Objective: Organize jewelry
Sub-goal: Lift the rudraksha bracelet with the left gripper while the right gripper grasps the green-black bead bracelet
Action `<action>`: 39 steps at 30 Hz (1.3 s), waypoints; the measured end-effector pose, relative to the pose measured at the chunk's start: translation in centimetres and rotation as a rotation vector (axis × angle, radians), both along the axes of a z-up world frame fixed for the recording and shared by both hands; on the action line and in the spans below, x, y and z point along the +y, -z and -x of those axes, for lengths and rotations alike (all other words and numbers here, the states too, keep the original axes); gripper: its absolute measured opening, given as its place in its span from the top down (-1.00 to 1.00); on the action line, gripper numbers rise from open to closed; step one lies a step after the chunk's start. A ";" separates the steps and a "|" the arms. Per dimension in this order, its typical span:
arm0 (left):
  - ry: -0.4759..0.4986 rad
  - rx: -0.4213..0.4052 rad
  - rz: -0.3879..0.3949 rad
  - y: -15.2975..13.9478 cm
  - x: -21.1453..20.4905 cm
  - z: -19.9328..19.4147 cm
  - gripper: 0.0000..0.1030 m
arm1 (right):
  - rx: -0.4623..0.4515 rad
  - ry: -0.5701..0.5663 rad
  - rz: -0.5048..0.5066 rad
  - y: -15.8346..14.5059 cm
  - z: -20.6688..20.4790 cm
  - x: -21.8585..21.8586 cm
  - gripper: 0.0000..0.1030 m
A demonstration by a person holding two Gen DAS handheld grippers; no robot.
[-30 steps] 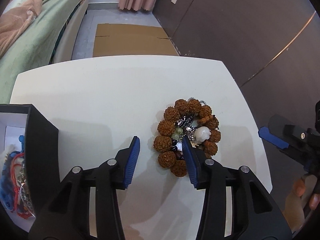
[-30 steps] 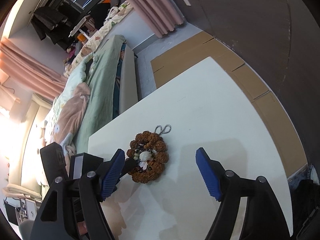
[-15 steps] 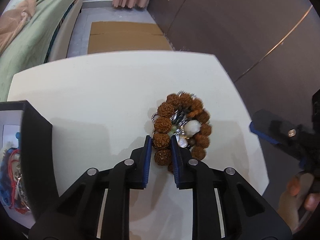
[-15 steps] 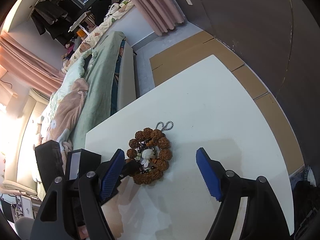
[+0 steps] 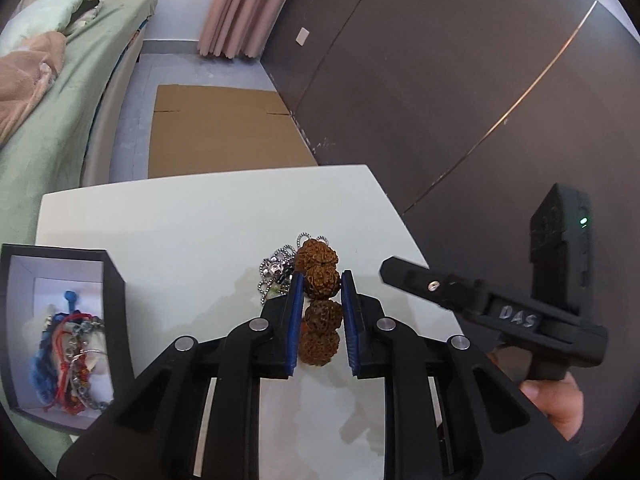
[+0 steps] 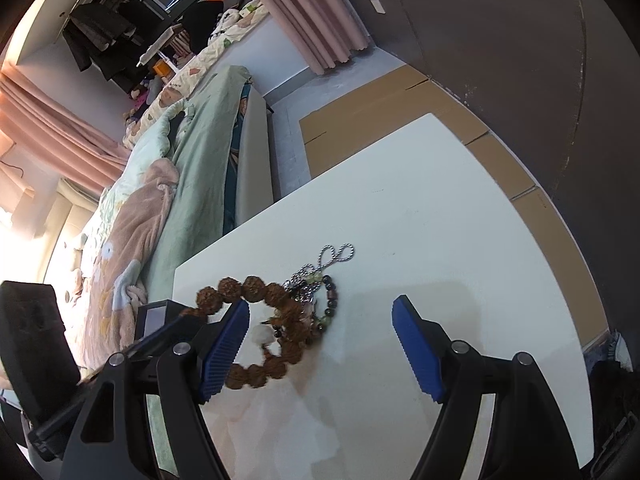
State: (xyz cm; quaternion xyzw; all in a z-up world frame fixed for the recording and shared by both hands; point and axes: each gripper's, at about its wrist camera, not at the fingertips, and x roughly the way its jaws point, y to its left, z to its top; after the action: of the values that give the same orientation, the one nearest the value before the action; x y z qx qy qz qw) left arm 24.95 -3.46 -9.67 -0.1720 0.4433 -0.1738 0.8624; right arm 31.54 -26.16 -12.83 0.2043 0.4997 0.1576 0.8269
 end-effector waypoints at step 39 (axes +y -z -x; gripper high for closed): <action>-0.152 -0.063 0.054 -2.9 9.5 2.5 0.63 | 0.118 -0.018 0.068 5.3 -2.8 8.9 0.84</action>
State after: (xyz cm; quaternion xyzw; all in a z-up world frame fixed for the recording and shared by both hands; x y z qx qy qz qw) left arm 22.41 6.07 -6.73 -0.2228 0.3969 -0.1251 0.8816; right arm 34.32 -17.30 -18.13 0.1807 0.5546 0.1357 0.8009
